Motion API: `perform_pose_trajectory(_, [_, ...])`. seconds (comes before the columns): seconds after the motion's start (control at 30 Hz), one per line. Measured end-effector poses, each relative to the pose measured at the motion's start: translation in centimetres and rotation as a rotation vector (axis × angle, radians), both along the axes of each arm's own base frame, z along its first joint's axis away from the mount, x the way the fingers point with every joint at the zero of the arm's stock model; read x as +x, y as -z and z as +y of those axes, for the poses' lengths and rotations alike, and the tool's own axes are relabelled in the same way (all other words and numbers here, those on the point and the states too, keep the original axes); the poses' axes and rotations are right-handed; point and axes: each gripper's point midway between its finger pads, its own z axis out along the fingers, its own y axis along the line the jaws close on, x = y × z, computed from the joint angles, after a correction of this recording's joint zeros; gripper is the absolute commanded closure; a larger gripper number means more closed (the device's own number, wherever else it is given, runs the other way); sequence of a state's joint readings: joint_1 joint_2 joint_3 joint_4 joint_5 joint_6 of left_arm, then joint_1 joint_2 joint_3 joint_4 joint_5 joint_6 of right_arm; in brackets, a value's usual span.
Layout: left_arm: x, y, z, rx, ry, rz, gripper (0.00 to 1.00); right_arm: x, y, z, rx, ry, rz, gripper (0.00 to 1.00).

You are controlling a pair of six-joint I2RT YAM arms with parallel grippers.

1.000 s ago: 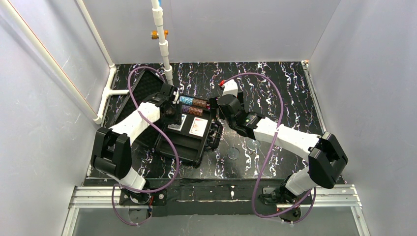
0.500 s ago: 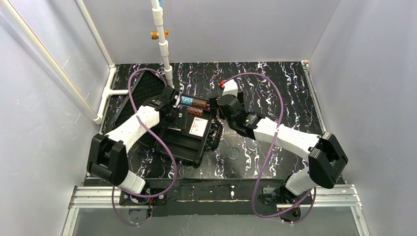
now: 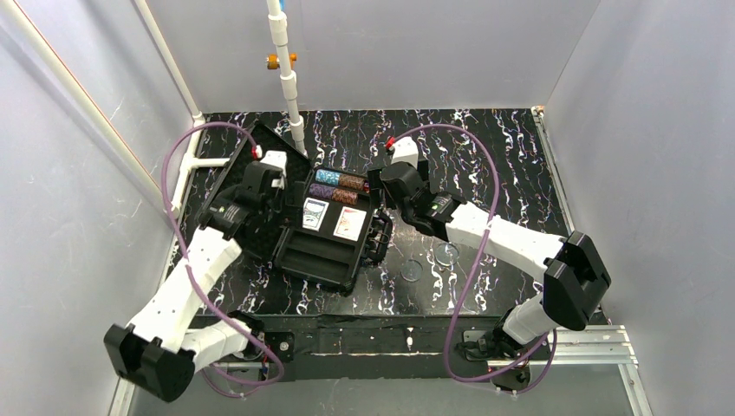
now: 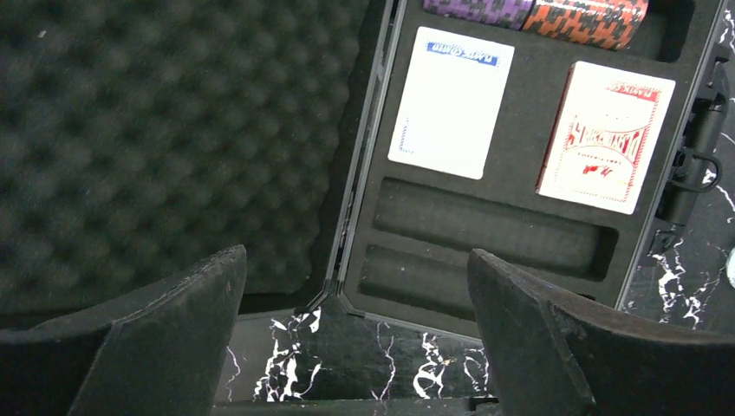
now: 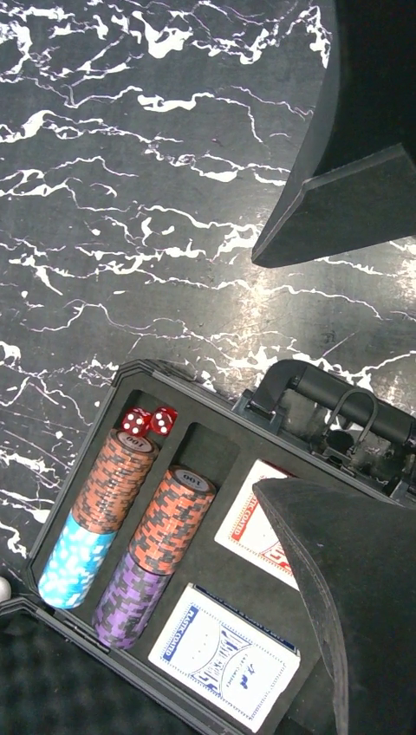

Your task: Pack up texas hold em set

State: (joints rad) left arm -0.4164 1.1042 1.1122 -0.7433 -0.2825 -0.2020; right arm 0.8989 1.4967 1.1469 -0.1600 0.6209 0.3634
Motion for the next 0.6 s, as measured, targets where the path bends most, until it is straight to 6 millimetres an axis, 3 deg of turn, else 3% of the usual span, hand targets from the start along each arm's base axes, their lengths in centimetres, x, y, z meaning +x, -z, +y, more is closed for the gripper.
perform_pose_trajectory(0.23, [-3.0,0.8,1.8,-0.024,-0.040,-0.067,0.02,-1.2,1.4,-1.0,-0.007,0.043,0.090,0.02])
perform_pose_trajectory(0.6, [-3.2,0.6,2.2,-0.031,-0.067,-0.096,0.02,-4.5,3.2,-4.8,-0.046,0.184,0.246,0.02])
